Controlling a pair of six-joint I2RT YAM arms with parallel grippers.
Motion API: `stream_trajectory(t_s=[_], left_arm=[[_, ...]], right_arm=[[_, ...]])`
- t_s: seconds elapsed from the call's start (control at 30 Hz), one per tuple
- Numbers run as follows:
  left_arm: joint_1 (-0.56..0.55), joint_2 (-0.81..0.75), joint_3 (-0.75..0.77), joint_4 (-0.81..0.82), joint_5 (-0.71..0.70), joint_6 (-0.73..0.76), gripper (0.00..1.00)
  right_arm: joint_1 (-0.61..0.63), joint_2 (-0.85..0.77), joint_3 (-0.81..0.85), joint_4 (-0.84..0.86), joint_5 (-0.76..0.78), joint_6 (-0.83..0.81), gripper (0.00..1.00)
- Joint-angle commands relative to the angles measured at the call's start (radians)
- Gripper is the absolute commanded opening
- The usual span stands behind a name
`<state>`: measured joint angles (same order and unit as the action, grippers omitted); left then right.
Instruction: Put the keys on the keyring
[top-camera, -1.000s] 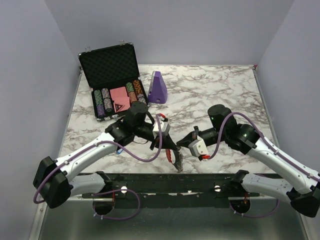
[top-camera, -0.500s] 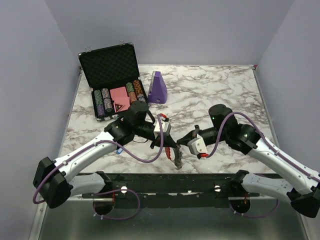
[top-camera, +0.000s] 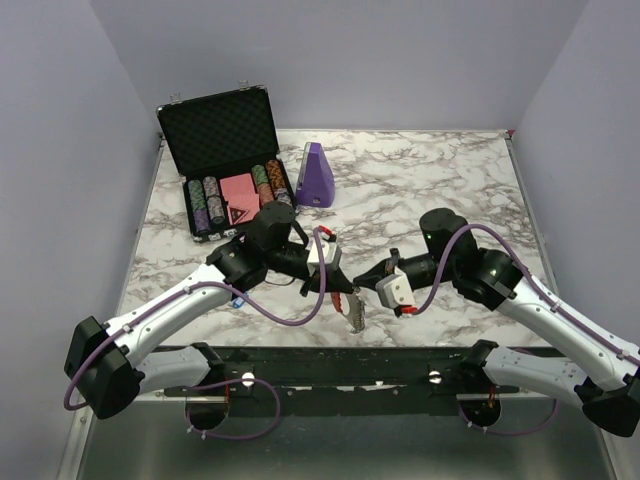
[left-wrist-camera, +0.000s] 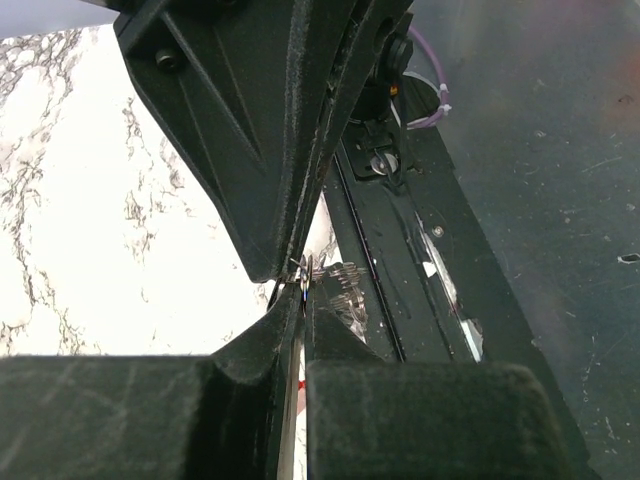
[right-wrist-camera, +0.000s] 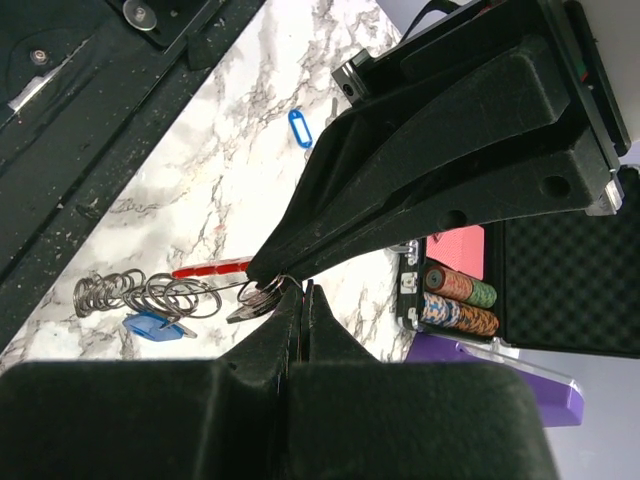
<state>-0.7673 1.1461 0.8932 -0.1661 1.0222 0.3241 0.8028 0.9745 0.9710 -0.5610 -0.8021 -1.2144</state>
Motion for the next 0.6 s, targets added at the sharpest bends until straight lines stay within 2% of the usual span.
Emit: stream_trajectory(t_s=[0.0, 0.43, 0.57], left_arm=[[0.011, -0.023, 0.009, 0.066, -0.04, -0.002, 0.09], [0.023, -0.043, -0.005, 0.089, -0.048, -0.022, 0.12], [0.026, -0.054, -0.013, 0.099, -0.059, -0.03, 0.18]], right_arm=[[0.006, -0.014, -0.006, 0.055, -0.026, 0.019, 0.0], [0.006, -0.014, -0.008, 0.059, -0.008, 0.032, 0.0], [0.006, -0.014, -0.009, 0.072, 0.004, 0.047, 0.0]])
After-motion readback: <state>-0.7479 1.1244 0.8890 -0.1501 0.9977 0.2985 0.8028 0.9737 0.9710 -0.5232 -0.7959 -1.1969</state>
